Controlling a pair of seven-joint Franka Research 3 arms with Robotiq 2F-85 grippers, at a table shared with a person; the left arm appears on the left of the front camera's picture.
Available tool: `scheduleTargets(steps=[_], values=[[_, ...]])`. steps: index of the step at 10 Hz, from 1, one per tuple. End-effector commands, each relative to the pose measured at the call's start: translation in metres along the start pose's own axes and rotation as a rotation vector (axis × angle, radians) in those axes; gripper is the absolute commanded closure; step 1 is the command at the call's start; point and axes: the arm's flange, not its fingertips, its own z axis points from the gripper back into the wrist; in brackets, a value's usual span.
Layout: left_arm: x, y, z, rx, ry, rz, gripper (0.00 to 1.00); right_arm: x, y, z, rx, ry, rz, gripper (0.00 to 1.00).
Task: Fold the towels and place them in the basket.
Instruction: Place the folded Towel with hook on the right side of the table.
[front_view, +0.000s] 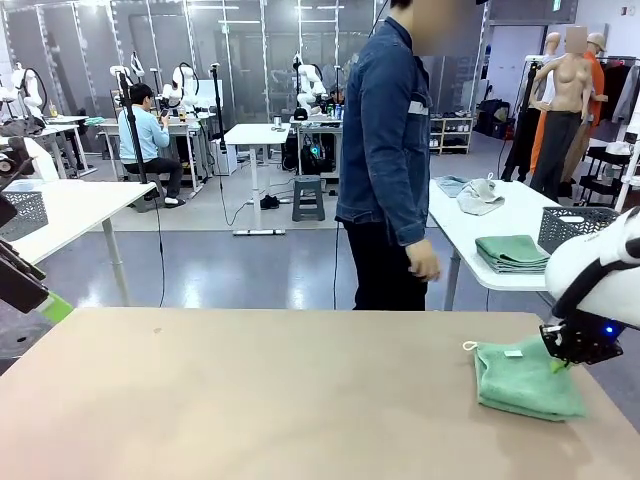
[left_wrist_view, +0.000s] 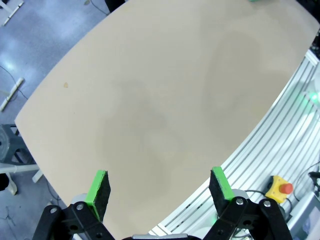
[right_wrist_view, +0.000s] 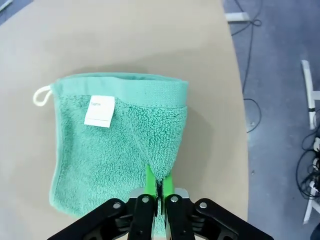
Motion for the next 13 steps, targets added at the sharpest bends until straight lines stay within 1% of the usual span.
scheduleTargets(steps=[1, 2, 3, 4, 5, 6, 7, 8, 9, 10, 12, 13], values=[[0.000, 0.002, -0.001, 0.017, 0.005, -0.002, 0.00, 0.002, 0.010, -0.003, -0.068, -0.011, -0.022, 0.95], [0.000, 0.002, -0.001, 0.017, 0.005, -0.002, 0.00, 0.003, 0.011, 0.000, -0.076, -0.033, -0.025, 0.82], [0.000, 0.002, -0.001, 0.017, 0.005, -0.002, 0.00, 0.002, 0.012, 0.004, -0.071, -0.044, -0.023, 0.56], [0.000, 0.002, -0.001, 0.017, 0.005, -0.002, 0.00, 0.003, 0.011, 0.011, -0.089, -0.056, -0.021, 0.33], [0.000, 0.002, -0.001, 0.017, 0.005, -0.002, 0.00, 0.003, 0.011, 0.020, -0.105, -0.078, -0.016, 0.07], [0.000, 0.002, -0.001, 0.017, 0.005, -0.002, 0.00, 0.002, 0.012, 0.038, -0.109, -0.116, -0.010, 0.00], [0.000, 0.002, -0.001, 0.017, 0.005, -0.002, 0.00, 0.000, 0.017, 0.056, -0.110, -0.154, 0.003, 0.00], [0.000, 0.002, -0.001, 0.017, 0.005, -0.002, 0.00, -0.004, 0.026, 0.075, -0.068, -0.166, 0.038, 0.00], [0.000, 0.002, -0.001, 0.017, 0.005, -0.002, 0.00, -0.010, 0.036, 0.086, -0.068, -0.153, 0.086, 0.03], [0.000, 0.002, -0.001, 0.017, 0.005, -0.002, 0.00, -0.019, 0.050, 0.098, -0.022, -0.143, 0.152, 0.00], [0.000, 0.002, -0.001, 0.017, 0.005, -0.002, 0.00, -0.046, 0.075, 0.135, 0.127, -0.154, 0.302, 0.00], [0.000, 0.002, -0.001, 0.017, 0.005, -0.002, 0.00, -0.064, 0.088, 0.157, 0.128, -0.155, 0.369, 0.00]])
